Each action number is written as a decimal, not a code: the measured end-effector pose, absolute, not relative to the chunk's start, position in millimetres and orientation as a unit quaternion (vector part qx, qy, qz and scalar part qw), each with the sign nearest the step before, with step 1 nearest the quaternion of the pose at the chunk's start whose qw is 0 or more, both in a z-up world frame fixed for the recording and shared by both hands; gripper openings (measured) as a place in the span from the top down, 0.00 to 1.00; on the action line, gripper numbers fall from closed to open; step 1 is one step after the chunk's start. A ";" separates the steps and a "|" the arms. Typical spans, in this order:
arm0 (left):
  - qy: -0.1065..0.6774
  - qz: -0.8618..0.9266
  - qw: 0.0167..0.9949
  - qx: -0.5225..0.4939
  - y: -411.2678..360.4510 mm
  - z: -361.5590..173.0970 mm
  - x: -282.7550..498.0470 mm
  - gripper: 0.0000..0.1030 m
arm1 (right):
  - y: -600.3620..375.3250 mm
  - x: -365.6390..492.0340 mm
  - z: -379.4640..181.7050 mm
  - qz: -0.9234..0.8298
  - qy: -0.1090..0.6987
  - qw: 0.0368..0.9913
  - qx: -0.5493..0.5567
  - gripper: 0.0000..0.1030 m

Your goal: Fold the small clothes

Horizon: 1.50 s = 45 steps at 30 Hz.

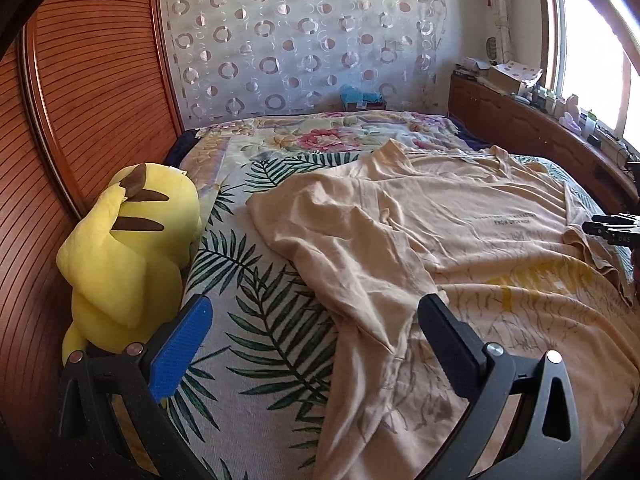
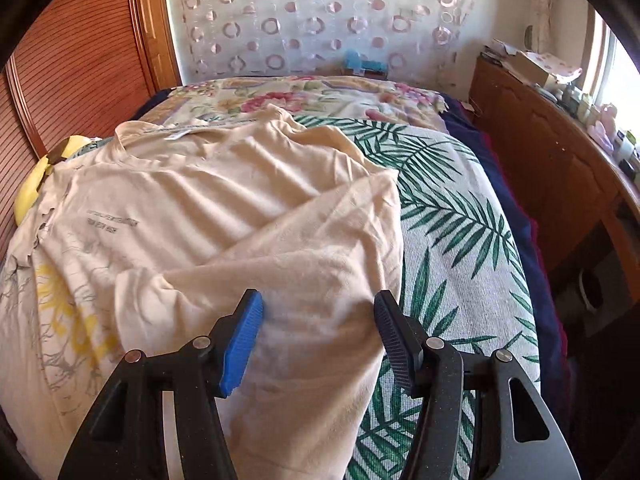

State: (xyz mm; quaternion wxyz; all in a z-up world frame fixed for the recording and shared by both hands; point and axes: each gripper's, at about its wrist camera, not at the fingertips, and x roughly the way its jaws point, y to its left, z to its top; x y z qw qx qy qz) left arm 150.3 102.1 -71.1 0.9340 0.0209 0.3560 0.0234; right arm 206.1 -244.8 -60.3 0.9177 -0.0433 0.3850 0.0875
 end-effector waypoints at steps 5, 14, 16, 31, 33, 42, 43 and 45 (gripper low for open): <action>0.355 0.043 0.933 0.037 114.1 -75.5 173.6 0.00 | -245.7 205.1 -62.0 0.086 0.379 0.920 -0.050 0.31; 0.418 0.051 0.907 -0.034 165.4 -96.3 227.8 0.05 | -258.2 210.0 -64.4 0.086 0.389 0.916 -0.045 0.10; 0.427 0.044 0.901 -0.061 173.6 -102.3 235.9 0.09 | -258.7 211.1 -64.8 0.086 0.389 0.916 -0.045 0.10; 0.441 0.008 0.897 -0.038 150.0 -99.9 267.7 0.63 | -259.8 210.8 -64.7 0.087 0.388 0.916 -0.048 0.10; 0.441 -0.010 0.897 -0.038 146.6 -97.8 267.9 0.92 | -259.9 211.0 -64.8 0.087 0.388 0.916 -0.048 0.10; 0.399 -0.035 0.916 -0.021 131.6 -58.6 248.2 0.94 | -267.6 208.9 -60.6 0.093 0.382 0.919 -0.028 0.10; 0.392 -0.036 0.919 -0.020 130.5 -52.8 245.5 0.94 | -272.1 208.4 -58.6 0.096 0.378 0.921 -0.018 0.10; 0.384 -0.041 0.922 -0.019 128.5 -45.6 243.0 0.94 | -281.1 209.3 -53.5 0.091 0.369 0.925 -0.005 0.10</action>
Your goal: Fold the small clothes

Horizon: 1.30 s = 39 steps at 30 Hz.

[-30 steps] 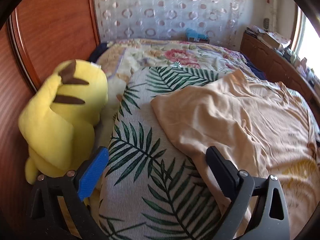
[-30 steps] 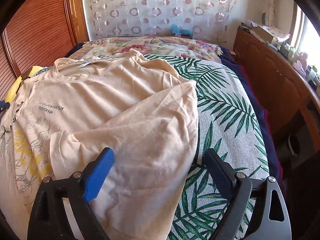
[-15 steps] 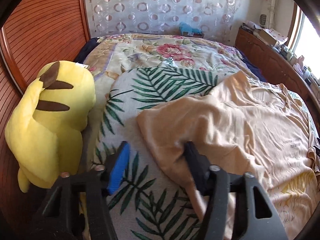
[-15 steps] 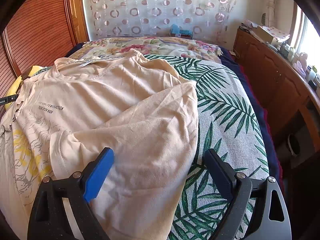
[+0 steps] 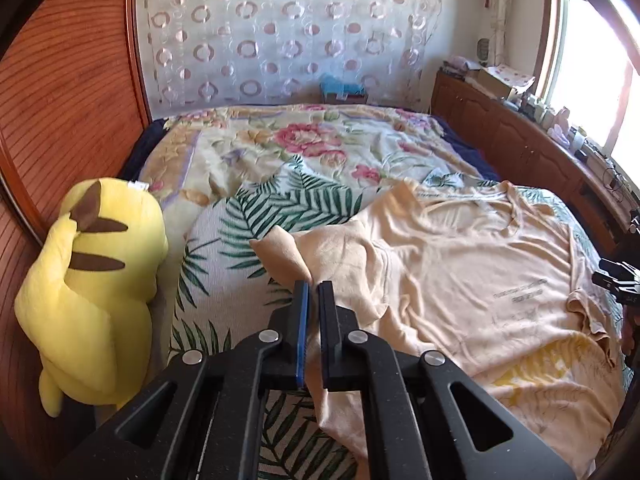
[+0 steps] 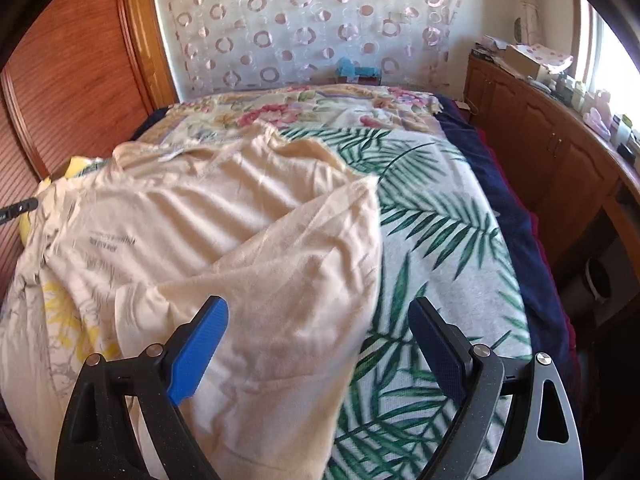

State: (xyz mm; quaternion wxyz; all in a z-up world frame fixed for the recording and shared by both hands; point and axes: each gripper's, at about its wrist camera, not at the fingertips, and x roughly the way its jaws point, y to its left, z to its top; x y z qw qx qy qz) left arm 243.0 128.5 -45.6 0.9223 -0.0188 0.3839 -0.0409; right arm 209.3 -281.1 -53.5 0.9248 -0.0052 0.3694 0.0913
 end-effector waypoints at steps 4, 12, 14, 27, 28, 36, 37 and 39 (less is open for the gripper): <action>0.373 -0.049 0.926 -0.010 119.5 -35.3 237.2 0.94 | -292.6 227.2 -52.3 0.073 0.385 0.920 -0.010 0.20; 0.357 -0.073 0.931 -0.008 106.1 -26.9 226.9 0.95 | -292.8 260.1 -52.7 0.059 0.402 0.914 -0.015 0.35; 0.351 -0.079 0.933 -0.013 104.5 -25.1 220.2 0.95 | -283.4 259.9 -50.6 0.074 0.396 0.915 -0.024 0.56; 0.260 -0.106 0.959 -0.040 122.6 9.6 73.7 0.95 | -262.0 139.6 15.3 0.197 0.276 0.940 -0.026 0.94; 0.255 -0.104 0.961 -0.042 126.1 12.5 63.2 0.95 | -264.8 124.3 21.5 0.200 0.266 0.943 -0.028 0.94; 0.259 -0.063 0.962 -0.055 160.6 -1.7 -17.5 0.95 | -301.7 16.3 27.3 0.210 0.250 0.945 -0.034 0.94; 0.263 -0.059 0.961 -0.057 162.8 -5.5 -22.5 0.95 | -306.8 6.9 22.6 0.208 0.256 0.943 -0.031 0.94; 0.274 -0.049 0.958 -0.065 168.6 -14.5 -31.7 0.95 | -312.8 -11.4 22.1 0.204 0.268 0.941 -0.032 0.94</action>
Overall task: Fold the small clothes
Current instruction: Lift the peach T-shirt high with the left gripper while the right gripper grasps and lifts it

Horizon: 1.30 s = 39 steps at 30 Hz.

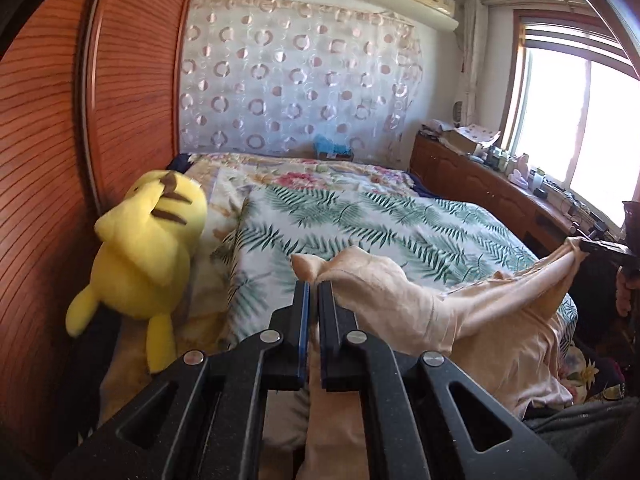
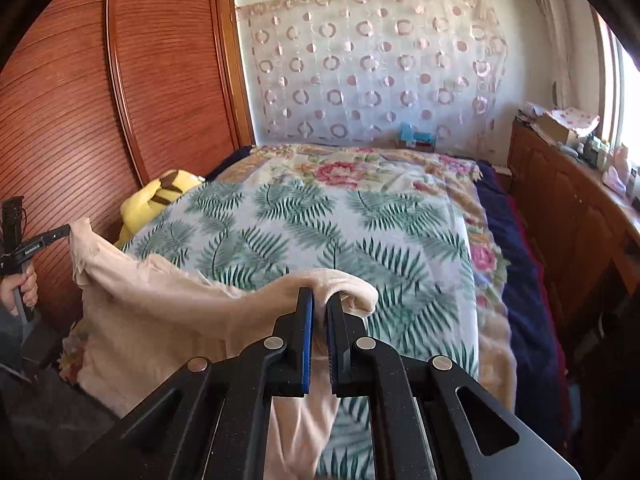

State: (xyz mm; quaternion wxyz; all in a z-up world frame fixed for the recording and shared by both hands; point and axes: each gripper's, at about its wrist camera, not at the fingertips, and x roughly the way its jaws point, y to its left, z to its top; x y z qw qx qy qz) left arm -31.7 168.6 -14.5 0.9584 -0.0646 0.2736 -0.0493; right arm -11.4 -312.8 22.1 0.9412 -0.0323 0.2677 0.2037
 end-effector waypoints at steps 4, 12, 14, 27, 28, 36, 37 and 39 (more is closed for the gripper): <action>0.295 -0.044 0.952 -0.072 171.7 -33.4 -34.7 0.95 | -321.6 -37.0 11.4 0.197 0.300 0.933 -0.023 0.94; 0.310 -0.037 0.949 -0.046 169.1 -40.0 -30.9 0.78 | -309.7 -27.4 -6.8 0.178 0.354 0.918 -0.030 0.91; 0.305 -0.049 0.950 -0.048 167.0 -37.6 -29.1 0.61 | -309.9 -23.6 0.4 0.176 0.348 0.920 -0.034 0.91; 0.324 -0.060 0.944 -0.026 140.5 -33.5 24.1 0.24 | -310.1 3.3 -3.0 0.172 0.322 0.930 -0.037 0.58; 0.326 -0.061 0.943 -0.026 140.1 -34.6 28.8 0.24 | -309.1 11.8 -6.4 0.172 0.326 0.929 -0.033 0.58; 0.369 -0.061 0.927 -0.030 142.4 -56.9 64.6 0.26 | -297.5 67.7 -40.5 0.172 0.385 0.906 -0.028 0.58; 0.377 -0.063 0.924 -0.033 142.9 -62.0 68.4 0.29 | -297.5 71.1 -45.3 0.169 0.393 0.903 -0.027 0.58; 0.394 -0.066 0.916 -0.041 144.8 -71.8 74.2 0.47 | -298.5 75.0 -53.3 0.167 0.405 0.899 -0.019 0.58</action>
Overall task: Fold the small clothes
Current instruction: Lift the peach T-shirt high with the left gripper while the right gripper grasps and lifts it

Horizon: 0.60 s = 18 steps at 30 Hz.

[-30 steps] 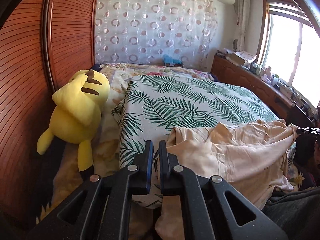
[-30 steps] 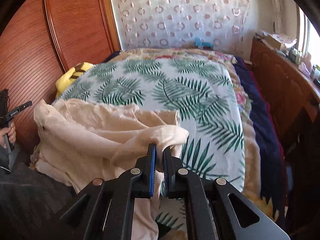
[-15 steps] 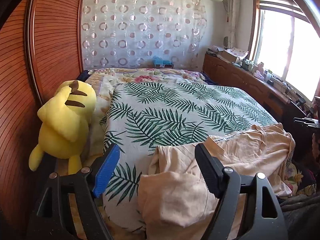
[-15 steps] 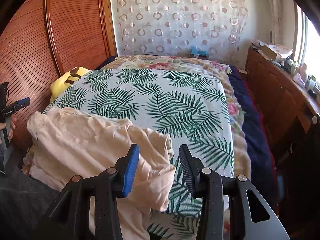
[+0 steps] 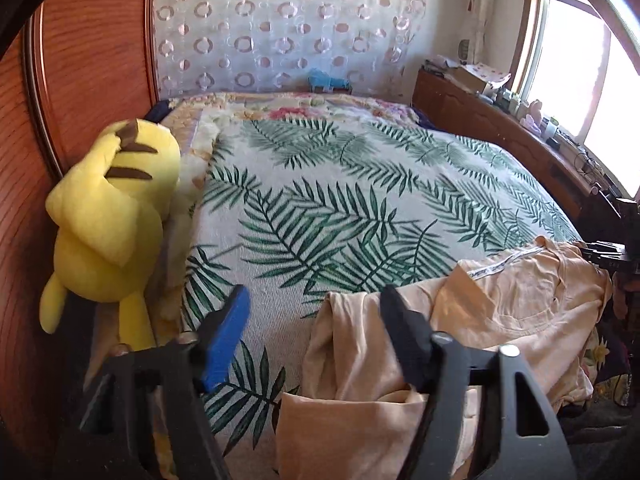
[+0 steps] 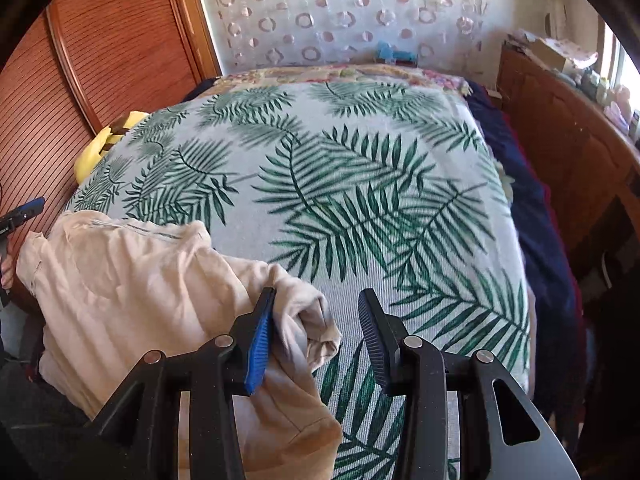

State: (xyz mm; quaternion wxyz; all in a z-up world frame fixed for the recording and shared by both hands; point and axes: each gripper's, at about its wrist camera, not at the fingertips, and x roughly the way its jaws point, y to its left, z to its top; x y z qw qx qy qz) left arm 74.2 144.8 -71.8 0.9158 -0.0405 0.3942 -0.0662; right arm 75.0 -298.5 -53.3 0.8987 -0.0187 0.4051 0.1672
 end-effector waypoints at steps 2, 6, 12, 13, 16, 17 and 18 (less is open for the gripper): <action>0.409 -0.069 0.909 -0.050 146.7 -79.3 77.7 0.53 | -298.8 76.5 -56.4 0.170 0.409 0.896 -0.016 0.58; 0.427 -0.082 0.899 -0.060 147.4 -89.4 80.9 0.55 | -295.7 78.8 -58.5 0.174 0.407 0.897 -0.020 0.58; 0.445 -0.101 0.888 -0.053 135.4 -99.2 84.8 0.55 | -291.0 84.9 -61.8 0.173 0.404 0.898 -0.031 0.58; 0.448 -0.104 0.887 -0.048 132.0 -101.3 84.4 0.55 | -290.7 86.1 -61.7 0.172 0.404 0.898 -0.032 0.58; 0.445 -0.109 0.888 -0.039 125.8 -101.5 81.9 0.80 | -288.6 87.8 -63.6 0.170 0.401 0.899 -0.034 0.58; 0.445 -0.117 0.887 -0.048 126.3 -101.3 81.7 0.92 | -287.9 86.5 -64.2 0.173 0.399 0.900 -0.036 0.58; 0.443 -0.122 0.886 -0.053 125.7 -100.6 80.1 0.93 | -286.7 84.9 -64.8 0.179 0.397 0.900 -0.037 0.72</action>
